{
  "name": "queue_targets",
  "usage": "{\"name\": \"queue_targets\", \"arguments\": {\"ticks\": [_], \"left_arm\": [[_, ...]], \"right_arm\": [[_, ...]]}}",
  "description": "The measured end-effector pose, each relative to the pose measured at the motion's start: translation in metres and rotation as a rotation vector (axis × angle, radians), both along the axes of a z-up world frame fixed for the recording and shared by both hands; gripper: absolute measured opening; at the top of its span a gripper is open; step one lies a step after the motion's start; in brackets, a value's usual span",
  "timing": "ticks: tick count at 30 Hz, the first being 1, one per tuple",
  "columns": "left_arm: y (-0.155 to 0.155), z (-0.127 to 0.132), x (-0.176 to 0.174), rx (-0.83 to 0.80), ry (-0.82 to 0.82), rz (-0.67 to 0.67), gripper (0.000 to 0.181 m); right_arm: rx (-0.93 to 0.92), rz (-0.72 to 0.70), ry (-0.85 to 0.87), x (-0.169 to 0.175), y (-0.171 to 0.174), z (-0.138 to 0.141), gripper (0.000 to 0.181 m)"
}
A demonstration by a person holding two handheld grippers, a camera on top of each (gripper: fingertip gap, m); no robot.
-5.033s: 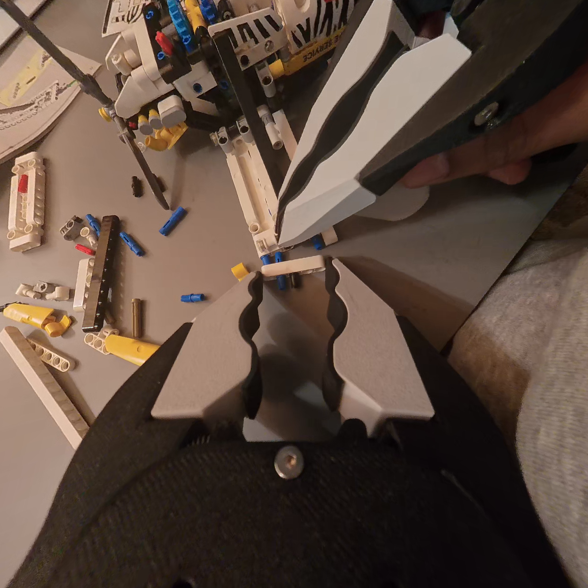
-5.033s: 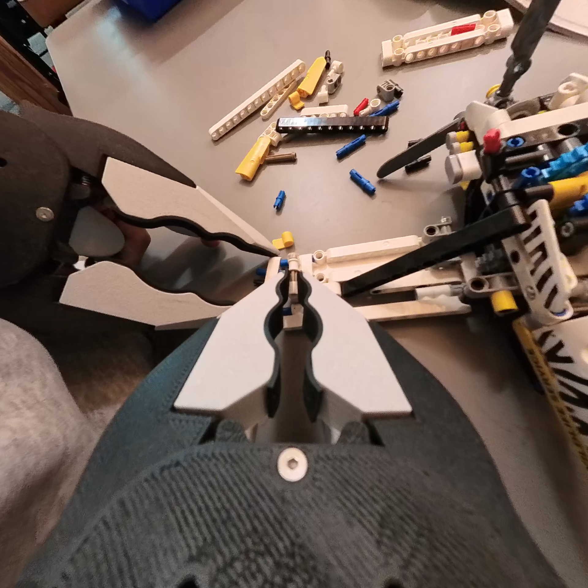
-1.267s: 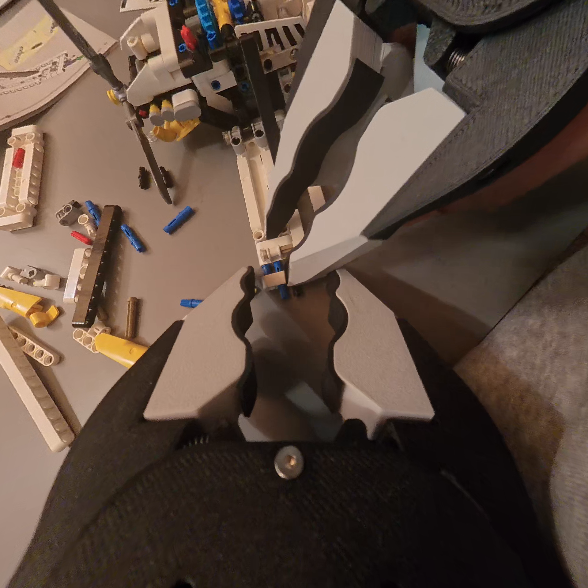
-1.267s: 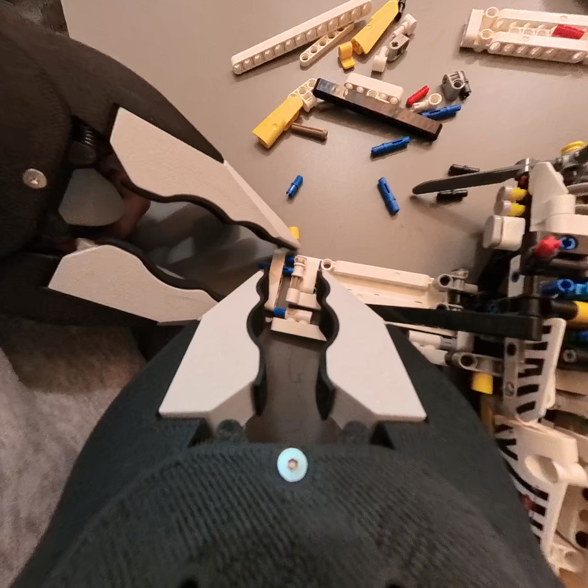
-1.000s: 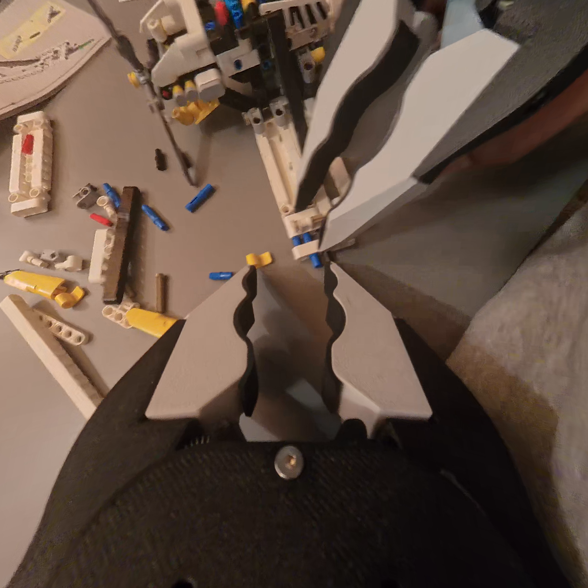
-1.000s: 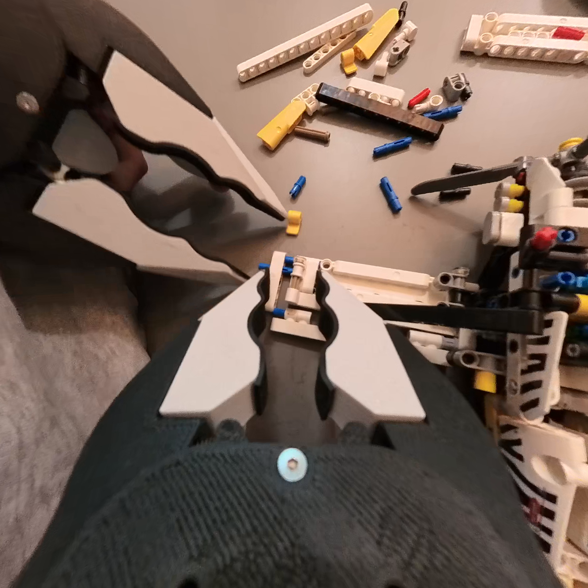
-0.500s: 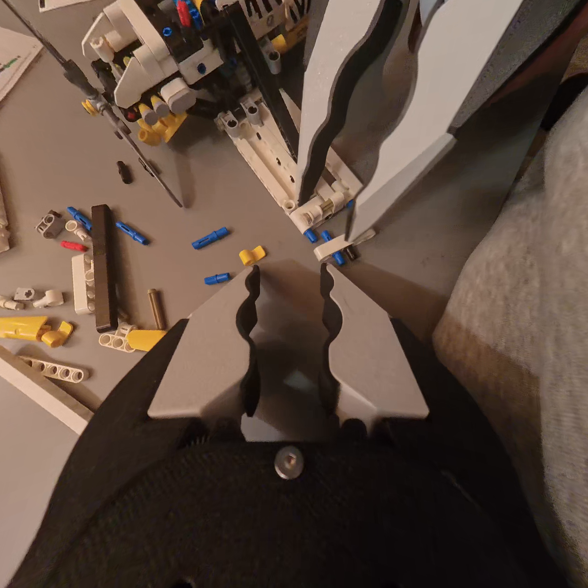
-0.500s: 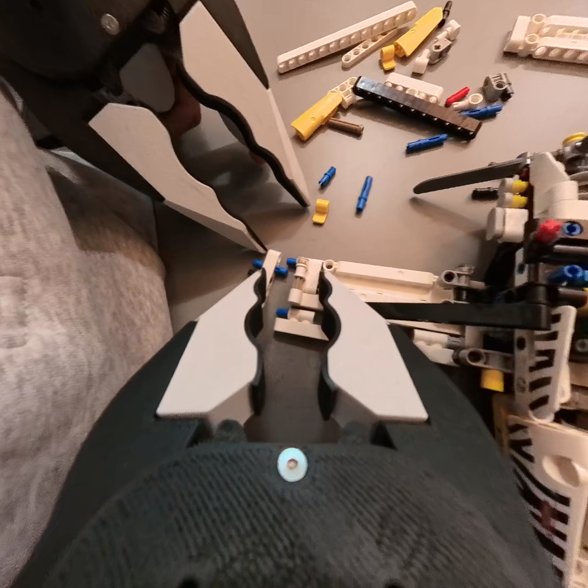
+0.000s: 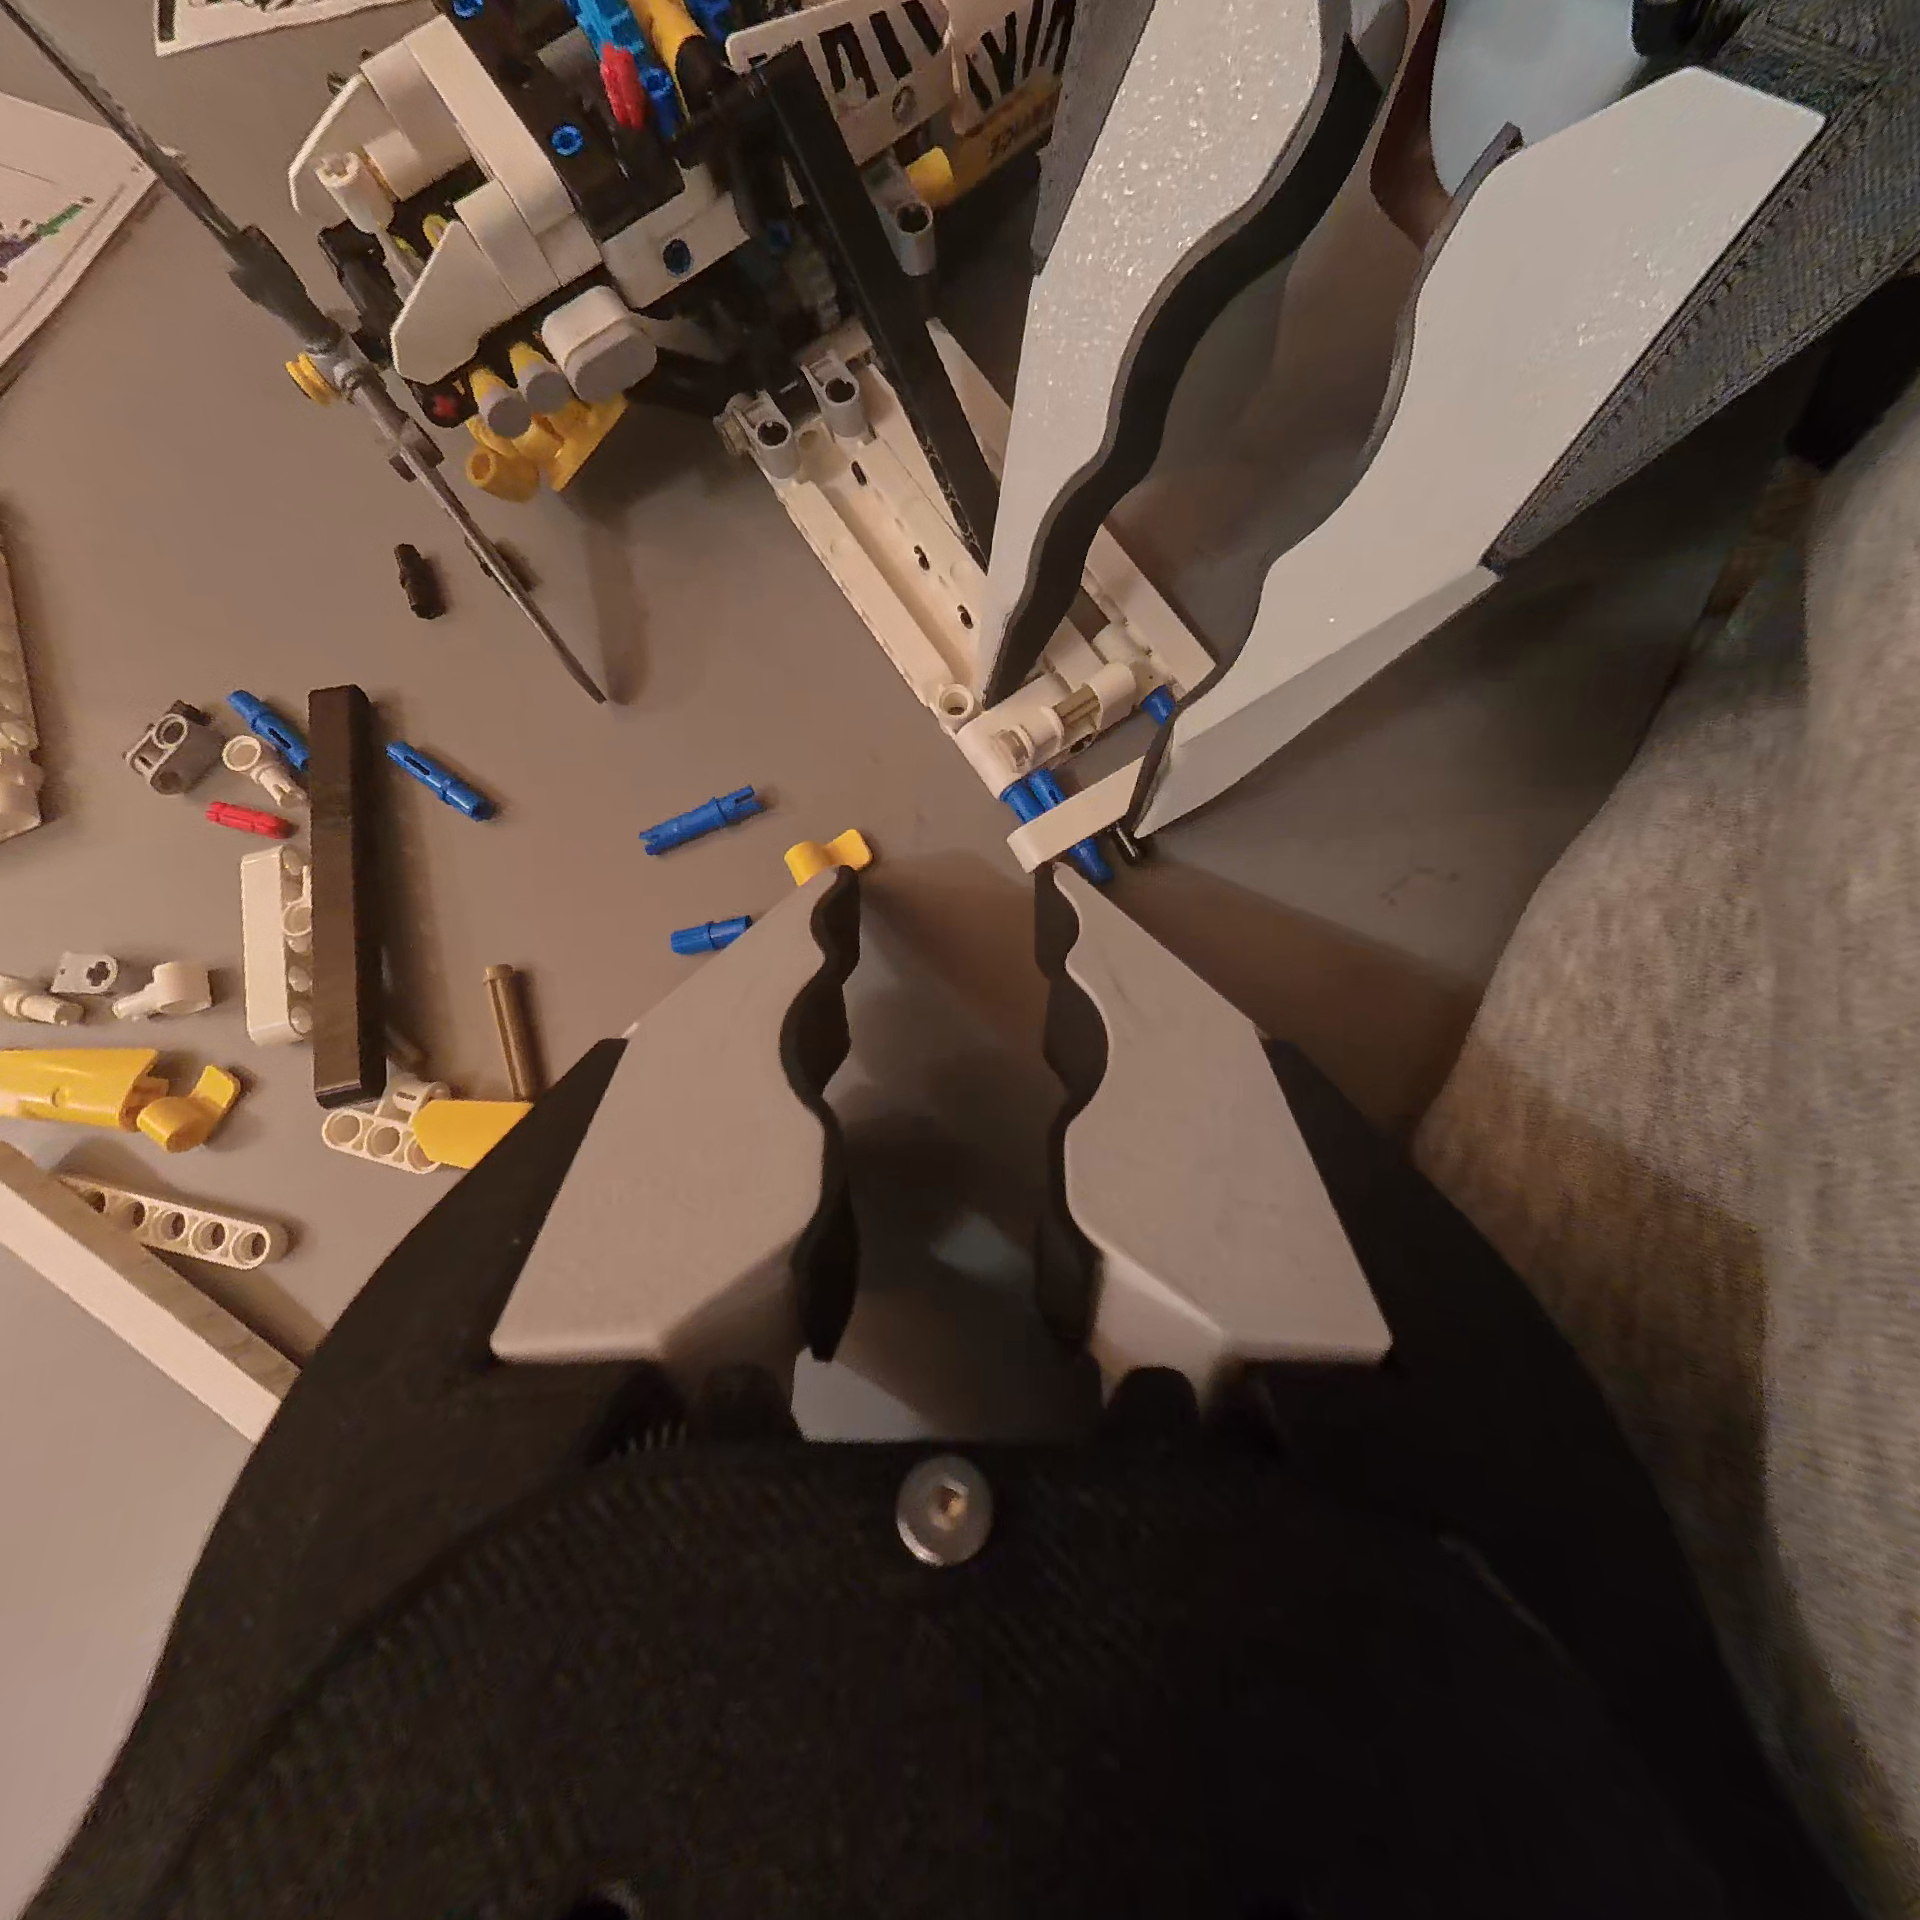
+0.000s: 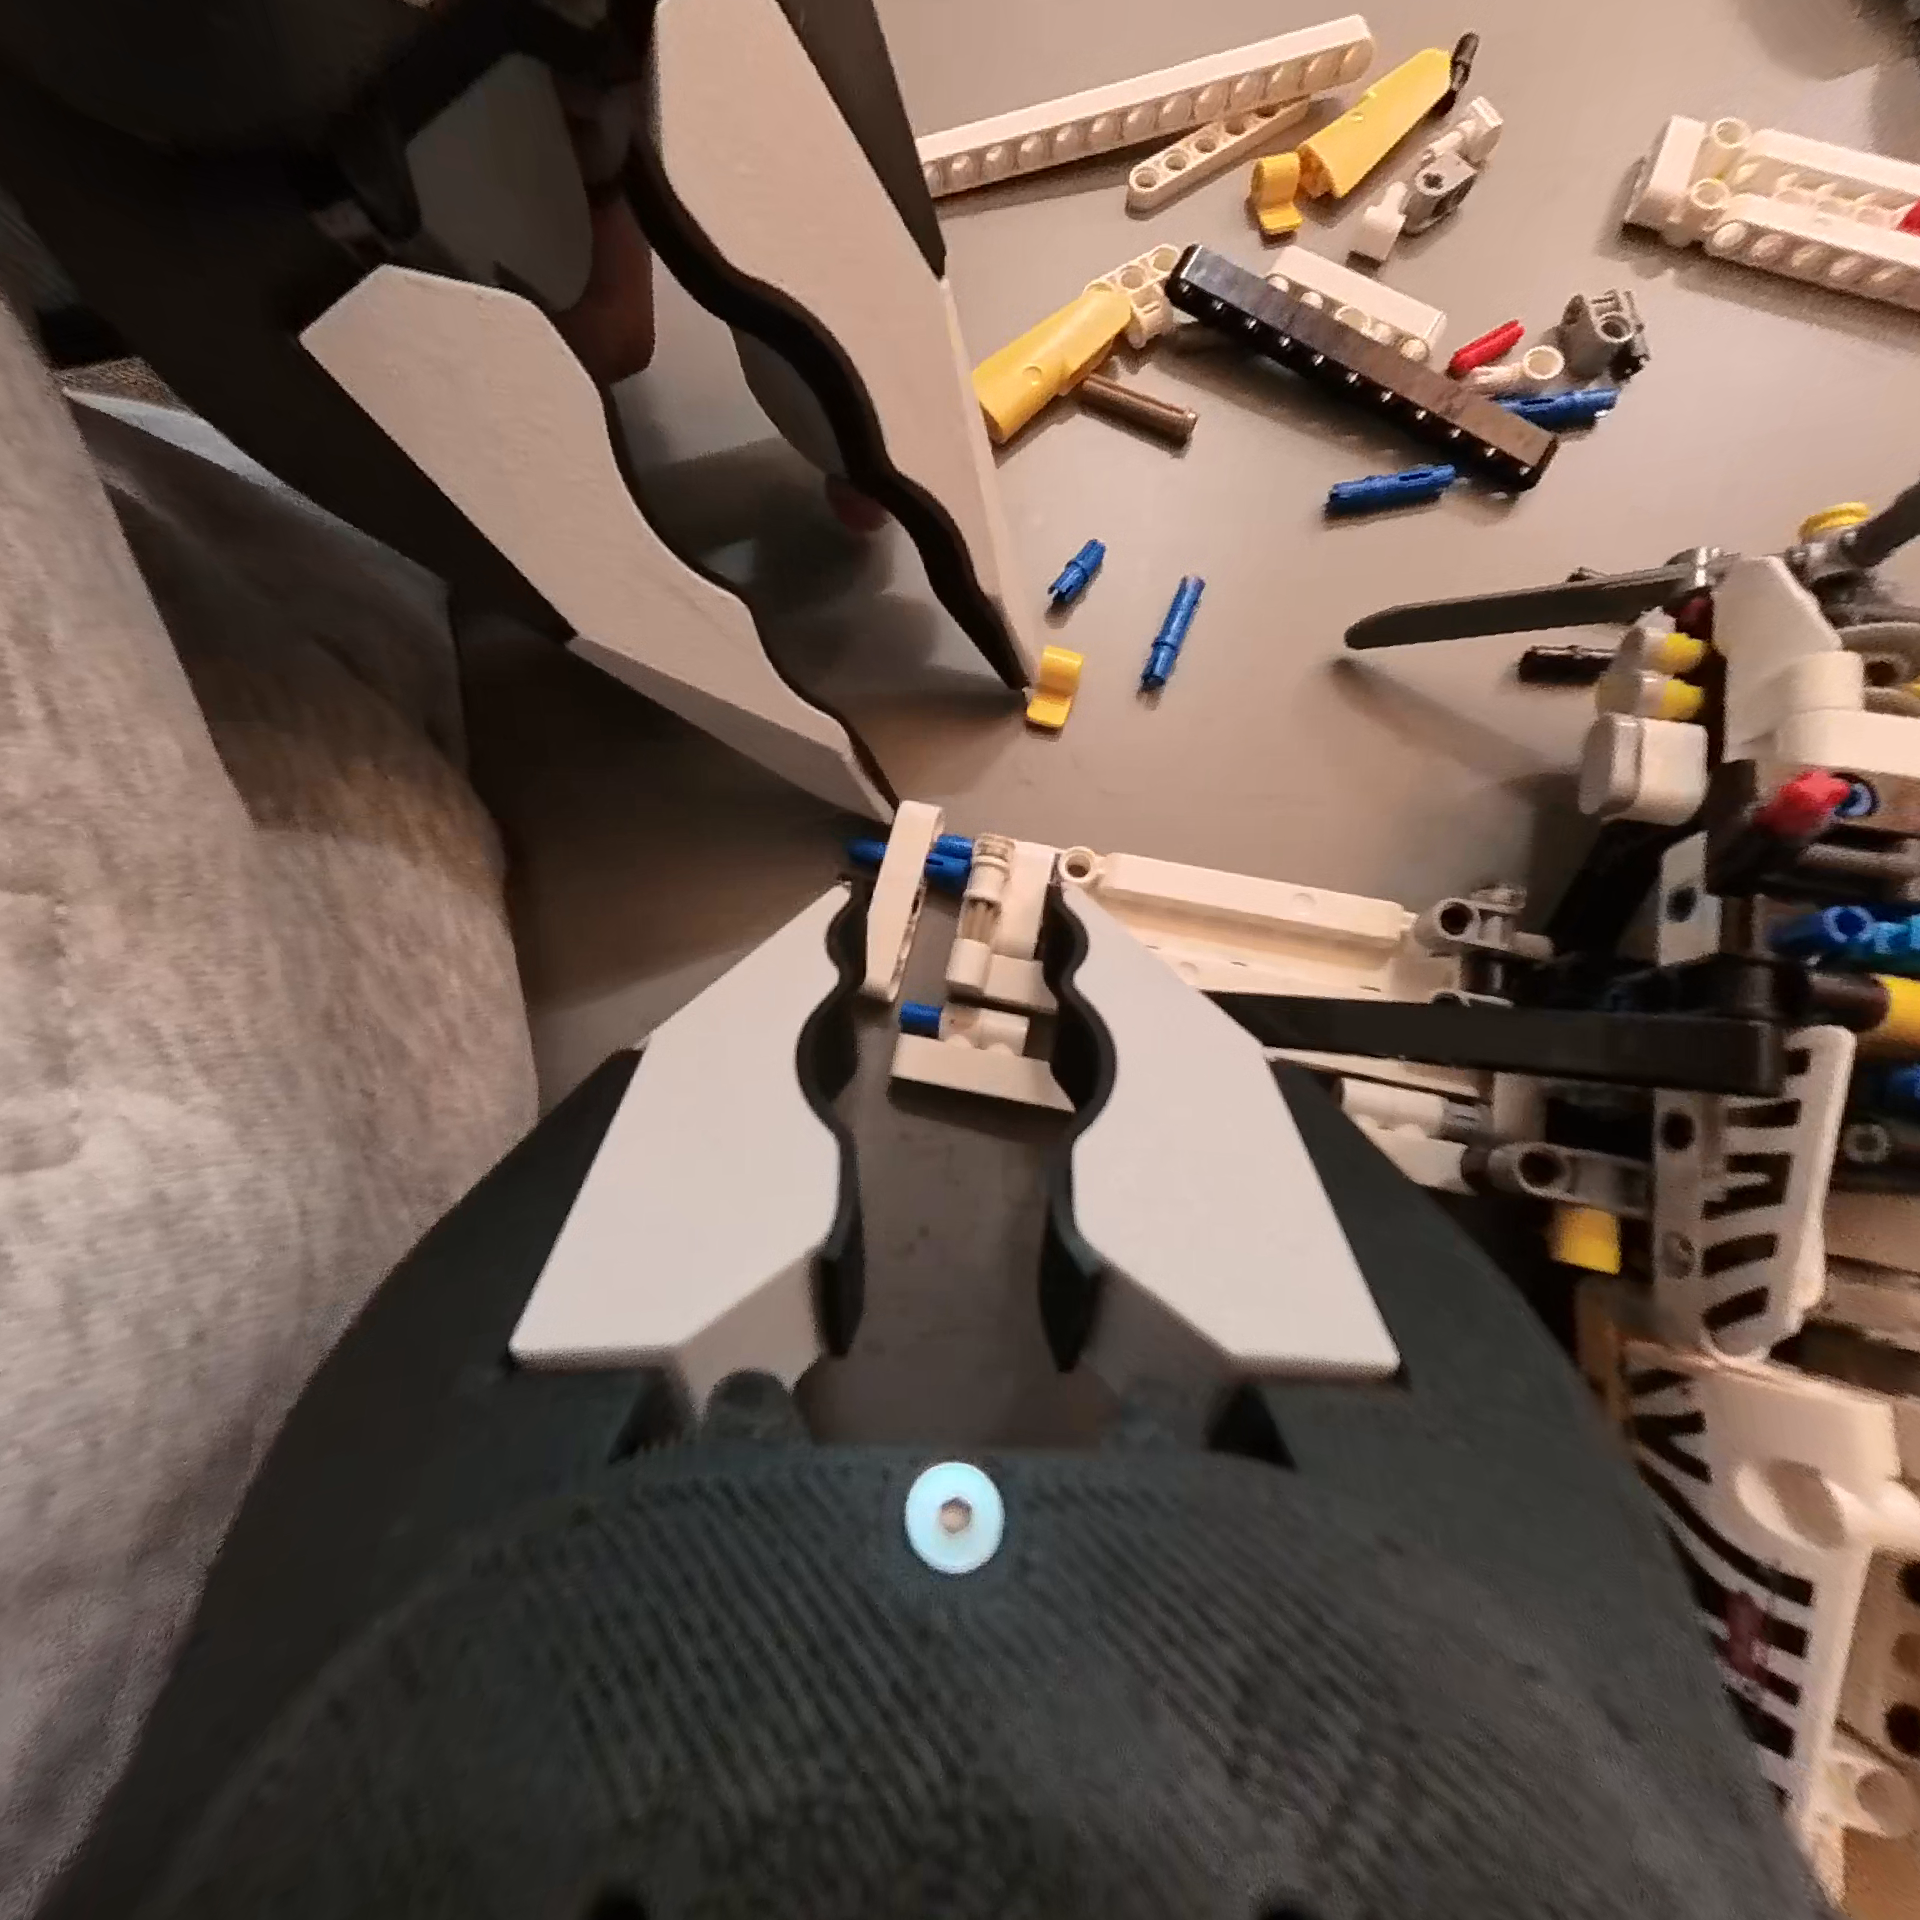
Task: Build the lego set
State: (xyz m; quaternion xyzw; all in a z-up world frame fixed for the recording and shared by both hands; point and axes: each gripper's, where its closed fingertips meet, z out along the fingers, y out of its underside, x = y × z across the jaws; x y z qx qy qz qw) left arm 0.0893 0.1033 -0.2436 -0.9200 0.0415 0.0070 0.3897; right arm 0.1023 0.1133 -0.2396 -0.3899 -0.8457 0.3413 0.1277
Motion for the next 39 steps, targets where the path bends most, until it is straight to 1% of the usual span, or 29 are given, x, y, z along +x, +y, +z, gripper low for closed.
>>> {"name": "queue_targets", "arguments": {"ticks": [10, 22, 32, 39], "left_arm": [[0.0, 0.002, 0.003, 0.01, -0.016, -0.01, 0.031], [0.003, 0.003, 0.009, 0.013, -0.042, -0.039, 0.023], [0.004, 0.003, 0.02, 0.01, -0.062, -0.096, 0.003], [0.005, 0.002, 0.019, 0.01, -0.065, -0.094, 0.002]], "right_arm": [[0.002, -0.001, 0.007, 0.0, -0.001, 0.0, 0.034], [0.0, 0.004, 0.009, 0.0, -0.001, 0.0, 0.034], [0.001, 0.01, 0.014, 0.0, -0.001, 0.0, 0.036], [0.002, 0.006, 0.016, 0.0, -0.001, 0.0, 0.036]]}}
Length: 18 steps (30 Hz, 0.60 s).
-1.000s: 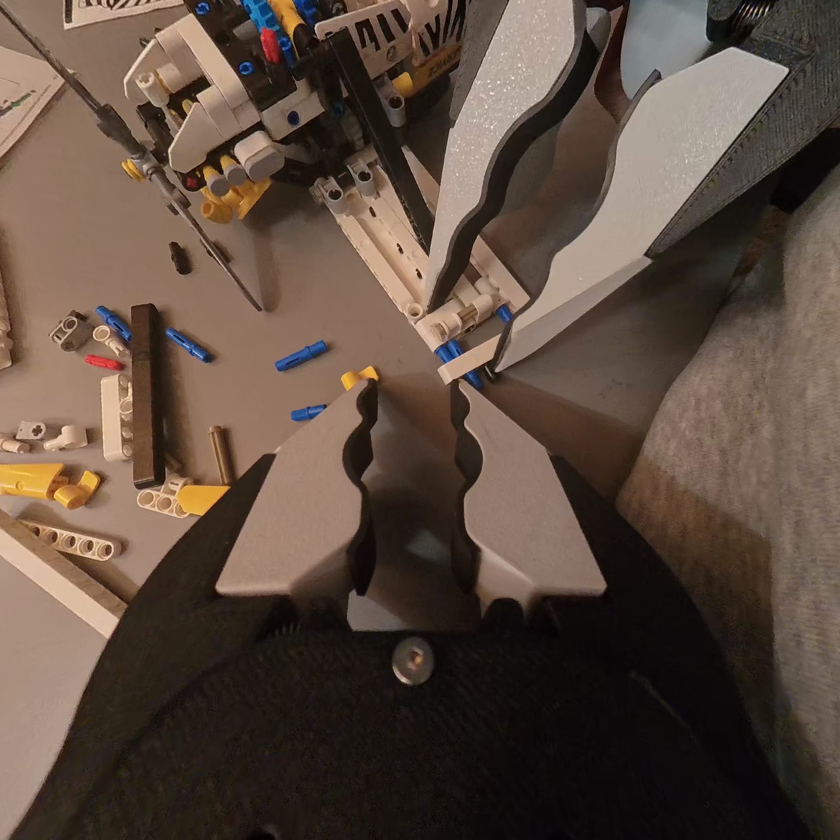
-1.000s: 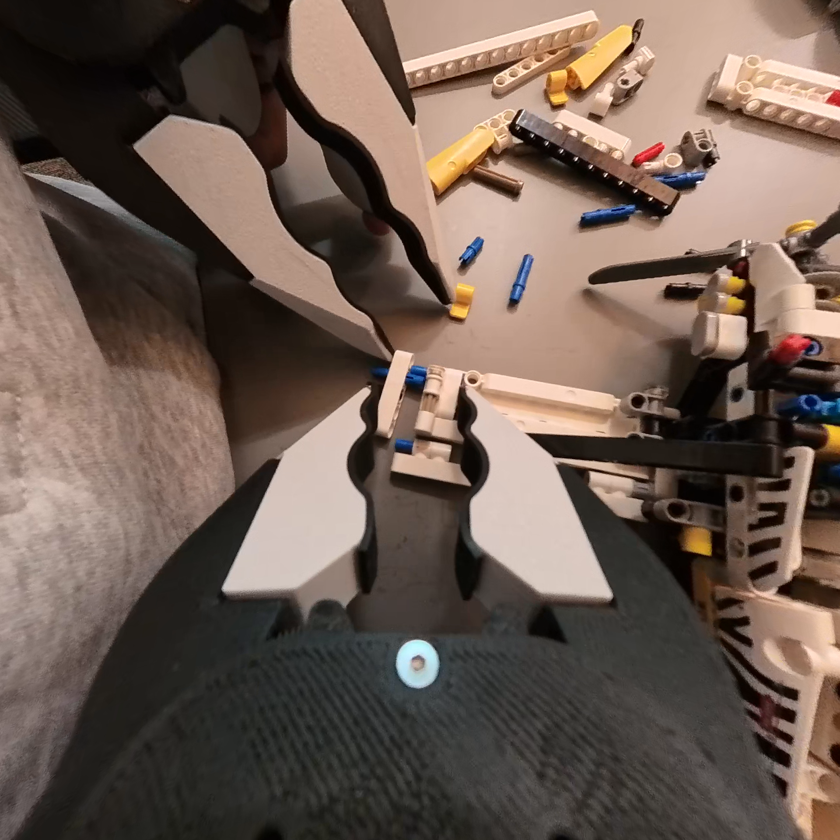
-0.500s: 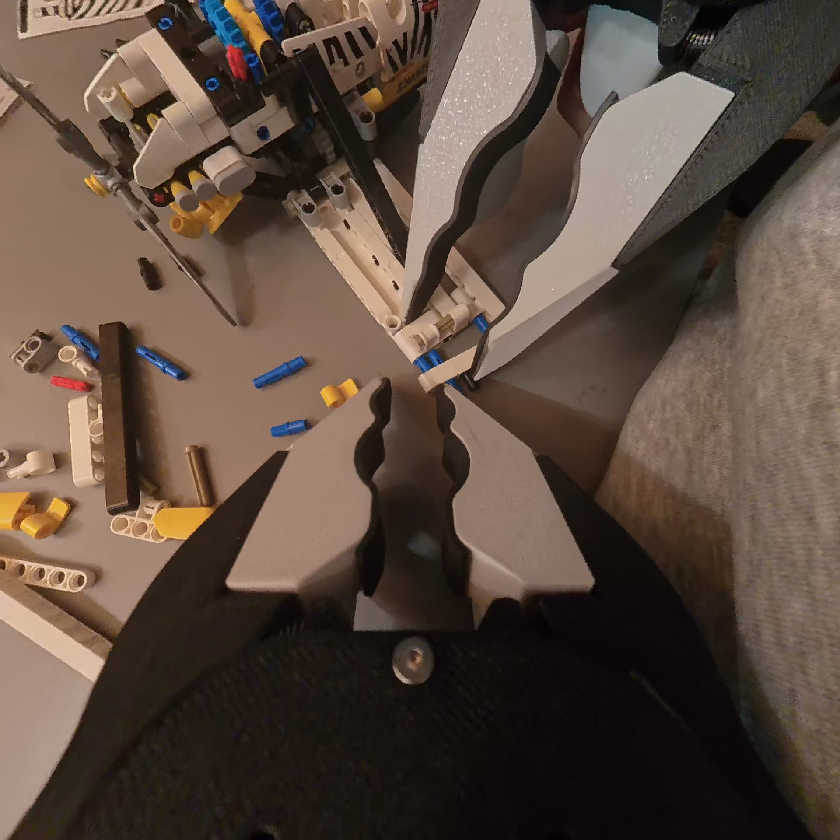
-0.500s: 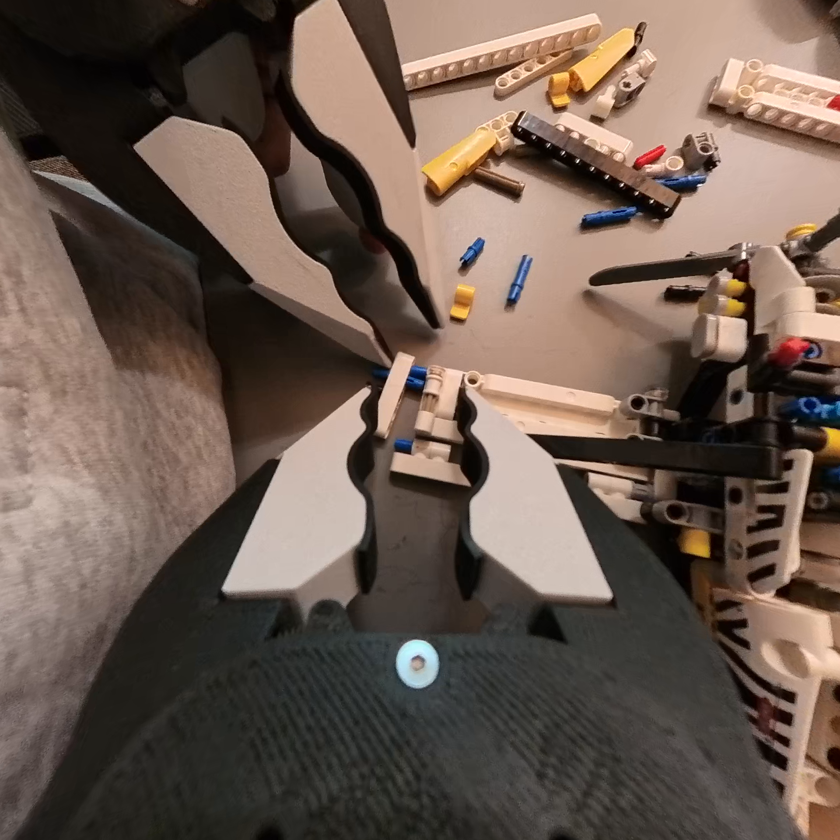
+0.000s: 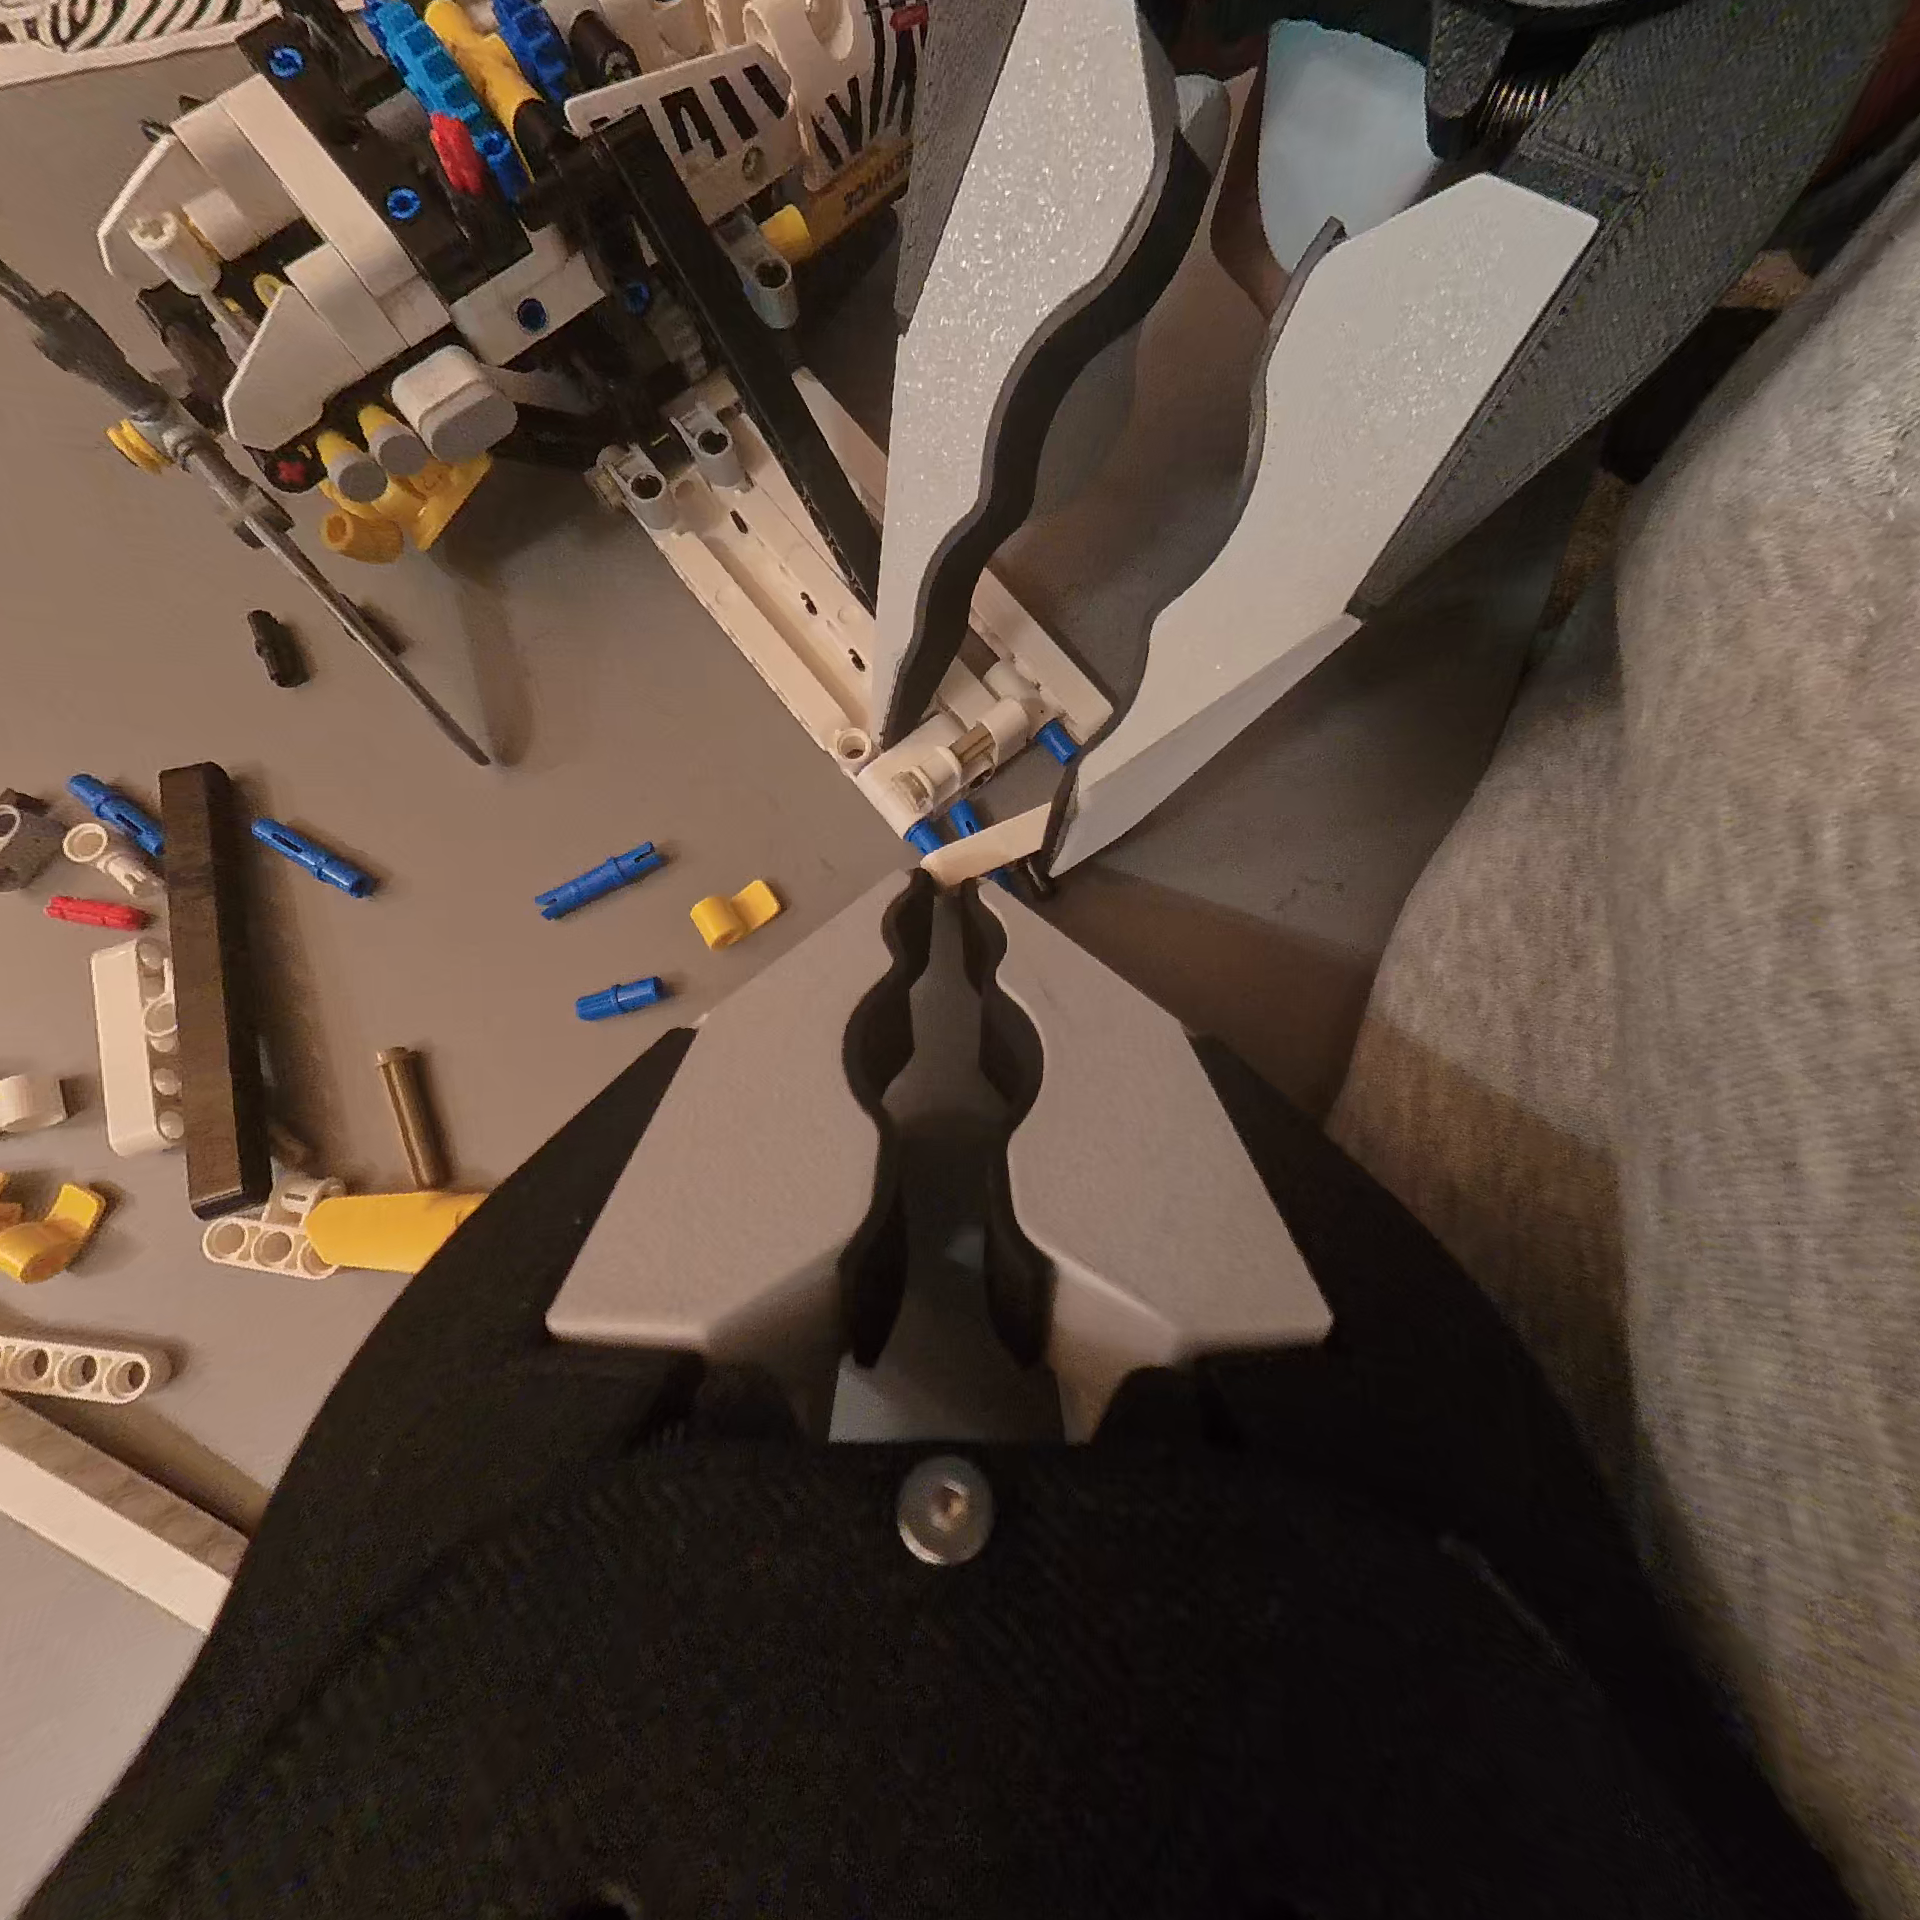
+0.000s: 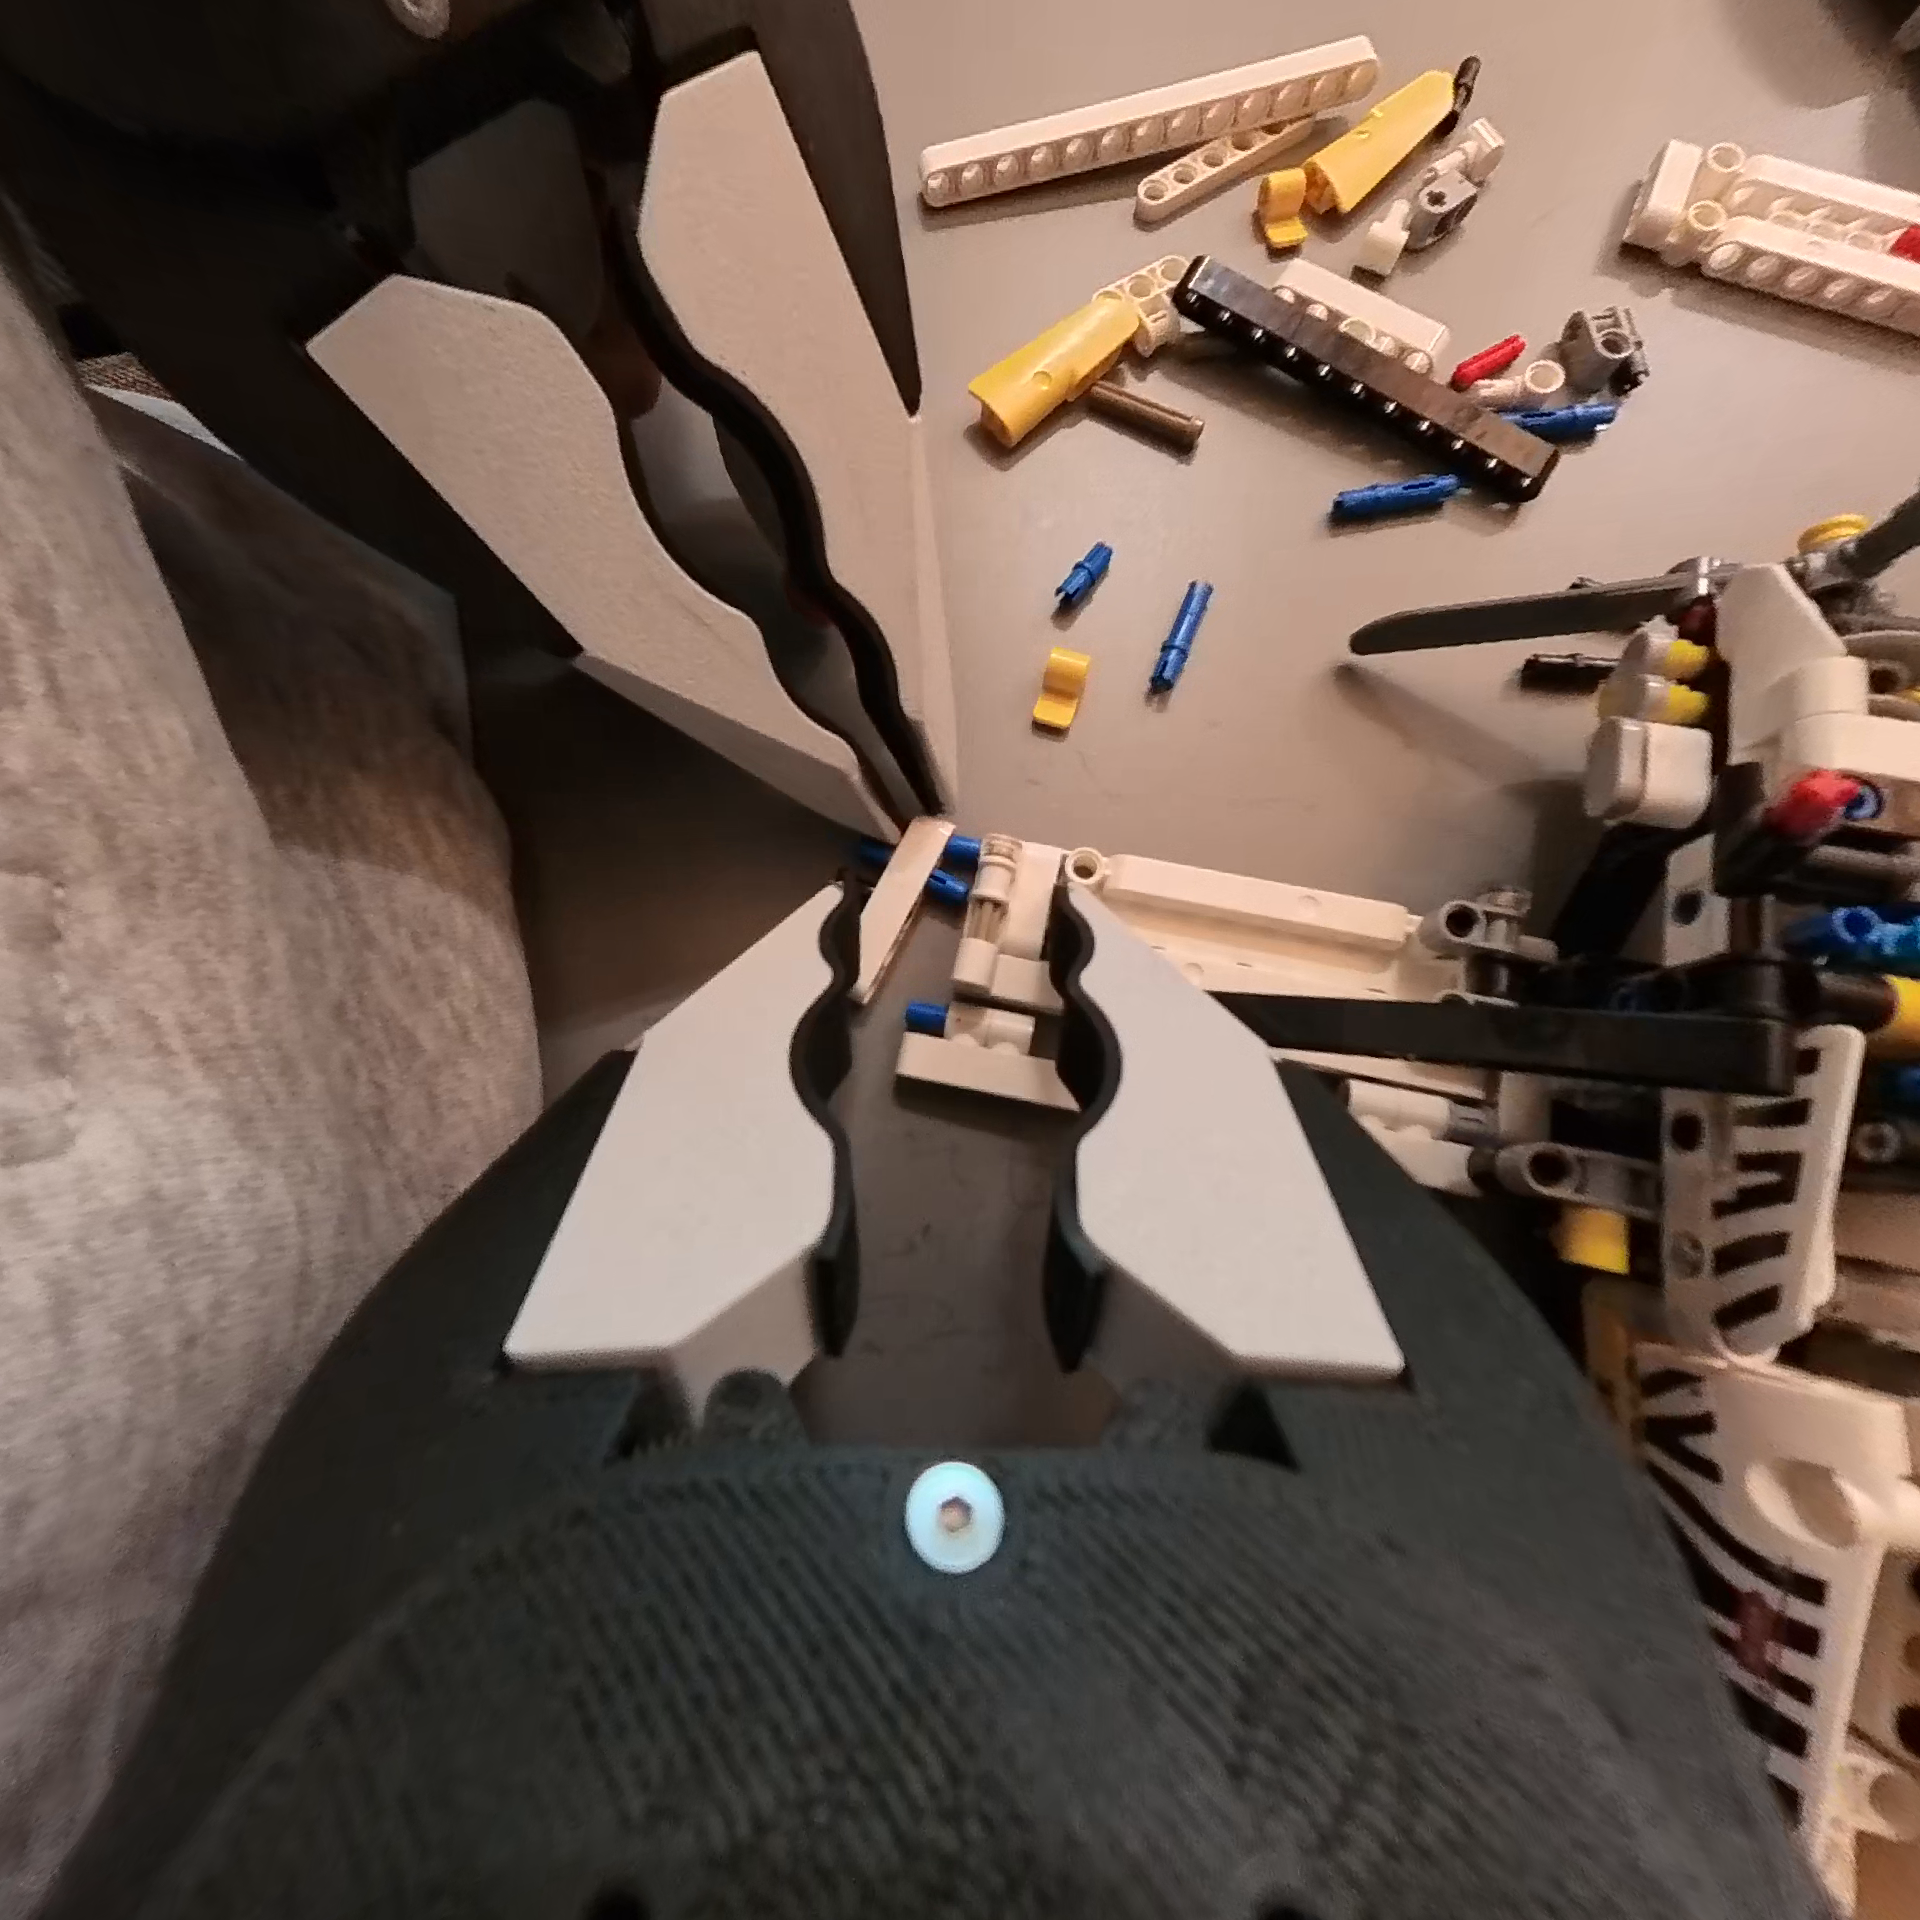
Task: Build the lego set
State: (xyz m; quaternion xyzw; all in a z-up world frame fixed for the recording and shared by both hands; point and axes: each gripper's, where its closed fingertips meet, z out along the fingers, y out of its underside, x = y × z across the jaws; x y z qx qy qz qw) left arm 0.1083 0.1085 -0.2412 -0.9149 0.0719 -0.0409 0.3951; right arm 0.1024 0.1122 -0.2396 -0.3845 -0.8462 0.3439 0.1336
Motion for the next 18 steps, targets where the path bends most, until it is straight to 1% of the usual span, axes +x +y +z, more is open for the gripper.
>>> {"name": "queue_targets", "arguments": {"ticks": [10, 18], "left_arm": [[0.0012, -0.0002, -0.002, 0.002, -0.007, 0.01, 0.002], [0.0018, 0.0002, -0.0083, 0.007, -0.06, 0.202, 0.0]], "right_arm": [[-0.01, -0.016, -0.014, -0.0011, -0.0001, -0.0001, 0.035], [-0.015, -0.125, -0.031, -0.0063, -0.001, -0.0002, 0.036]]}}
